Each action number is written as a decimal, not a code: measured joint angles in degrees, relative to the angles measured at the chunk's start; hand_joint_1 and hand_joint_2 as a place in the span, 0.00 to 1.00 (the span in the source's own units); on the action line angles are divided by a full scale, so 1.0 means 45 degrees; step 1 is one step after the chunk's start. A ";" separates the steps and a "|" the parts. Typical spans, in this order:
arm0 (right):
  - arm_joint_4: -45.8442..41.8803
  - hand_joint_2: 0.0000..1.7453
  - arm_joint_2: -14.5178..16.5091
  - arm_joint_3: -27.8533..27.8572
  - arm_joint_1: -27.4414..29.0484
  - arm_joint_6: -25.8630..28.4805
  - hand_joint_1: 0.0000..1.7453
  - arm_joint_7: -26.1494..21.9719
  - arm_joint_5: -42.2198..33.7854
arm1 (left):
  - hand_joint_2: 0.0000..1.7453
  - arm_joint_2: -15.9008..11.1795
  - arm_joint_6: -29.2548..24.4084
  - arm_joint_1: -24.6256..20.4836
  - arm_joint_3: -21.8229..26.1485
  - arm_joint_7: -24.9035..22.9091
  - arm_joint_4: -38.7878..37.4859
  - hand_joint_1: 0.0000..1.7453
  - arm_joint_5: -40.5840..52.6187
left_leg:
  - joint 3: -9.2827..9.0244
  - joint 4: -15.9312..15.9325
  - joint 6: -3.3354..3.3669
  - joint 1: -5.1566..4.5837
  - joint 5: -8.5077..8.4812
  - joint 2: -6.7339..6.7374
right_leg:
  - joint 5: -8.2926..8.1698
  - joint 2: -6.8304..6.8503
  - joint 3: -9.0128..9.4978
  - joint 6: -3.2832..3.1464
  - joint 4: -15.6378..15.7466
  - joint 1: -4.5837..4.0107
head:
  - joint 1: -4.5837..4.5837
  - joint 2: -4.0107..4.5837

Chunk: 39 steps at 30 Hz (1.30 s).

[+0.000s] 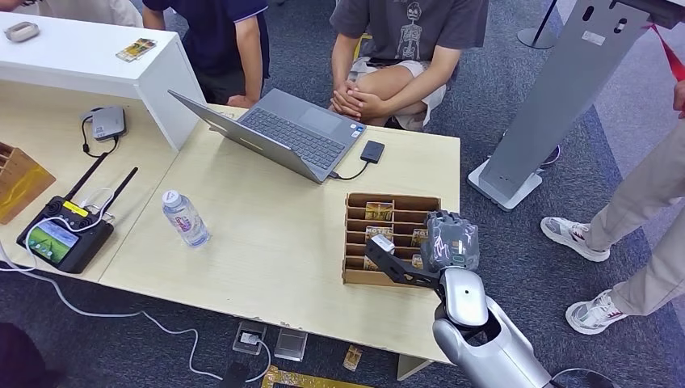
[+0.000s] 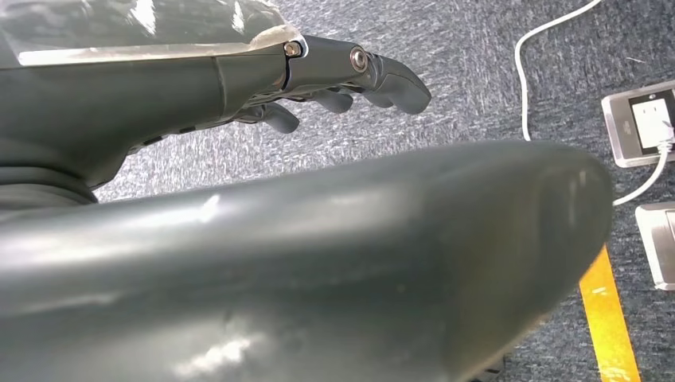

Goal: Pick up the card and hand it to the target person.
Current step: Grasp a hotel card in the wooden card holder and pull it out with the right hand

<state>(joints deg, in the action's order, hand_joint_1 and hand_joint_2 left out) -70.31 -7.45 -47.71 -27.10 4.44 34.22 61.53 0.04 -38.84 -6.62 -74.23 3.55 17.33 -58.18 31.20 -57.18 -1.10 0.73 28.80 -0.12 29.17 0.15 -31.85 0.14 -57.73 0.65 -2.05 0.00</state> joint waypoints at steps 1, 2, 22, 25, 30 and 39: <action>0.0000 1.00 0.0000 0.0000 0.0001 -0.0015 0.49 0.0004 -0.0009 | 0.00 0.0000 0.0000 0.0000 0.0000 0.0001 0.0000 0.00 0.0000 | -0.0001 0.0000 0.0000 0.0000 0.0000 0.0000 | 0.0000 0.0000 0.0000 0.0000 0.0000 0.0000 | 0.0000 0.0000; -0.0001 1.00 0.0000 0.0000 0.0001 -0.0029 0.49 0.0007 -0.0012 | 0.00 -0.0001 0.0000 0.0000 0.0000 0.0002 0.0000 0.00 0.0000 | -0.0001 0.0000 0.0000 0.0000 0.0000 0.0000 | 0.0000 0.0000 0.0001 0.0000 0.0000 0.0000 | 0.0000 0.0000; -0.0028 1.00 0.0000 -0.0014 0.0037 -0.0272 0.73 0.0109 -0.0172 | 0.00 -0.0019 0.0019 -0.0003 0.0000 -0.0118 0.0000 0.00 0.0000 | -0.0002 0.0000 0.0000 0.0000 0.0000 0.0000 | 0.0000 0.0000 0.0002 0.0000 0.0000 0.0000 | 0.0001 0.0000; -0.0029 1.00 0.0000 -0.0022 0.0037 -0.0307 0.73 0.0109 -0.0154 | 0.00 -0.0019 0.0018 -0.0003 0.0000 -0.0123 0.0000 0.00 0.0000 | -0.0004 0.0000 0.0000 0.0000 0.0000 0.0000 | 0.0000 0.0000 0.0004 0.0000 0.0000 0.0000 | 0.0000 0.0000; -0.0029 1.00 0.0000 -0.0034 0.0037 -0.0340 0.76 0.0112 -0.0142 | 0.00 -0.0019 0.0015 -0.0003 0.0000 -0.0124 0.0000 0.00 0.0000 | -0.0009 0.0000 0.0000 0.0000 0.0000 0.0001 | -0.0001 0.0000 0.0008 0.0000 0.0000 0.0000 | 0.0000 0.0000; -0.0057 1.00 0.0016 -0.0084 0.0028 -0.0406 0.88 0.0102 -0.0142 | 0.00 -0.0019 -0.0010 -0.0003 0.0000 -0.0181 0.0000 0.00 0.0000 | -0.0009 0.0000 0.0000 0.0000 0.0000 0.0001 | -0.0001 0.0000 0.0009 0.0000 0.0000 0.0000 | 0.0000 0.0000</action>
<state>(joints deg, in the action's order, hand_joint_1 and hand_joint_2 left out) -70.57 -7.38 -48.09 -26.97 2.62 34.68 60.89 -0.04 -38.88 -6.63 -74.23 2.73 17.33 -58.18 31.16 -57.18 -1.10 0.73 28.80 -0.11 29.17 0.15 -31.81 0.14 -57.73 0.65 -2.05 0.00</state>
